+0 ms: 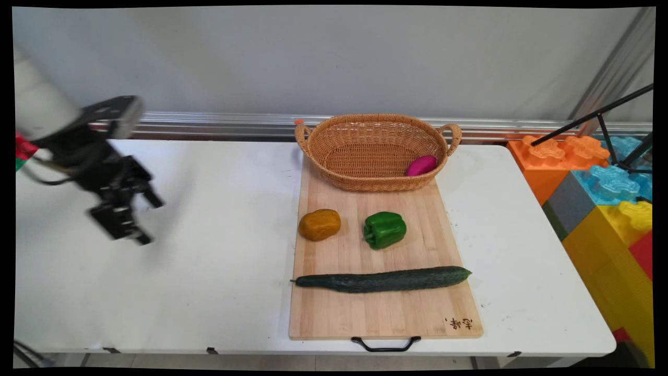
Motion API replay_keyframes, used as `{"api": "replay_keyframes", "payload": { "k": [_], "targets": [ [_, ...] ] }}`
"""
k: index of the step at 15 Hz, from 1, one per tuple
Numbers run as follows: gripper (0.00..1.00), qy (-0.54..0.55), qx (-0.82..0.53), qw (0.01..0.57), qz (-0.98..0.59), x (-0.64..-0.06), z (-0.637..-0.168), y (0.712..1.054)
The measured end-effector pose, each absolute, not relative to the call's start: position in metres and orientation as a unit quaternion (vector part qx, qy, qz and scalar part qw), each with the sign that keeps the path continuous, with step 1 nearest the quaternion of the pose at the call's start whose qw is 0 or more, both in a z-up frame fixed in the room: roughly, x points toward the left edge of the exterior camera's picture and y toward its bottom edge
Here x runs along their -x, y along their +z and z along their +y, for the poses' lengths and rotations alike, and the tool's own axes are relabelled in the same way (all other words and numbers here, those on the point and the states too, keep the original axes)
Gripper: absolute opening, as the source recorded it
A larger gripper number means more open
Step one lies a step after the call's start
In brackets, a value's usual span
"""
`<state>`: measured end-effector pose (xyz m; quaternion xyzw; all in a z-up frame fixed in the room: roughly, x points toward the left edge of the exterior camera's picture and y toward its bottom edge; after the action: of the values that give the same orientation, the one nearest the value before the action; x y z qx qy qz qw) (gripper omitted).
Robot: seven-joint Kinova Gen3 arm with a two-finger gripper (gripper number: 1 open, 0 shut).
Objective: Pick up the potato from the cutting board
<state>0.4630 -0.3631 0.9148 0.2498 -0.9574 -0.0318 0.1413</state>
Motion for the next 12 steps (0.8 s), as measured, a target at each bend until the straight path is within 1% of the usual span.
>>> {"api": "replay_keyframes", "payload": {
  "k": [5,9,12],
  "targets": [
    [1.00,-0.018,-0.264,0.180,-0.947,-0.385,-0.414,0.896],
    [1.00,-0.011,-0.270,0.202,-0.941,-0.343,-0.445,0.879],
    [1.00,-0.003,-0.275,0.220,-0.936,-0.314,-0.466,0.859]
  ]
}}
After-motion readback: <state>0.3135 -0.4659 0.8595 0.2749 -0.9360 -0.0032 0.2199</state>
